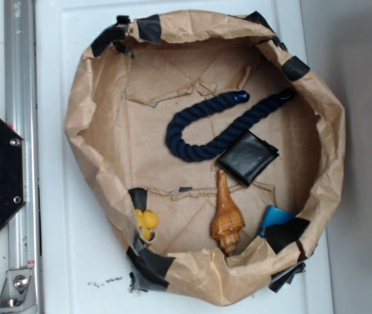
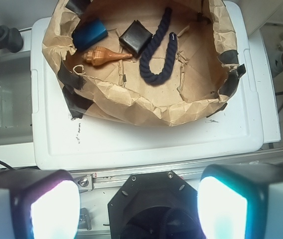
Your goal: Grab the shell.
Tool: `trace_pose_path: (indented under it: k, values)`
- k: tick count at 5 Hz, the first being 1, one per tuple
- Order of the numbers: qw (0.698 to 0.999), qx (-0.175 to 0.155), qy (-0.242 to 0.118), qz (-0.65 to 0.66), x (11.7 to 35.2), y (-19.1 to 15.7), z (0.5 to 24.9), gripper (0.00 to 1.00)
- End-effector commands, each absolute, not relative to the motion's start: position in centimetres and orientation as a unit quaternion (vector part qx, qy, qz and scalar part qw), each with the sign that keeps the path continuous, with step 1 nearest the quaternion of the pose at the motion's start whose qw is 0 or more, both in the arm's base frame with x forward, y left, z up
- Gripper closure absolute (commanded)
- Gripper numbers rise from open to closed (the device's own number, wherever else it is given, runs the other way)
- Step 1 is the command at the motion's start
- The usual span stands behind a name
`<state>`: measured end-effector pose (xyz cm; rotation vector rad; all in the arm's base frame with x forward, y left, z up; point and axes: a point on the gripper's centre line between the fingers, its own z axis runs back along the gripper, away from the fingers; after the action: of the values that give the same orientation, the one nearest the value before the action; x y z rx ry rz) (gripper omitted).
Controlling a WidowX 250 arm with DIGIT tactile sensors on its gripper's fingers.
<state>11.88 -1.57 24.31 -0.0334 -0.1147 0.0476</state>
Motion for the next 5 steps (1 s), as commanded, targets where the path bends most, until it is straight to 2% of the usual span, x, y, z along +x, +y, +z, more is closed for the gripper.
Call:
trace_pose_path:
  k: [1, 2, 3, 4, 5]
  values:
    - [0.998, -0.017, -0.057, 0.024, 11.9, -1.6, 24.3, 0.00]
    - [0.998, -0.001, -0.062, -0.014, 16.1, -1.4, 22.6, 0.00]
    - [0.994, -0.020, -0.081, -0.067, 20.6, -1.8, 21.0, 0.00]
    - [0.987, -0.021, -0.099, -0.125, 24.3, -1.6, 18.2, 0.00]
    - [0.976, -0.015, -0.111, -0.187, 26.9, -1.5, 15.2, 0.00]
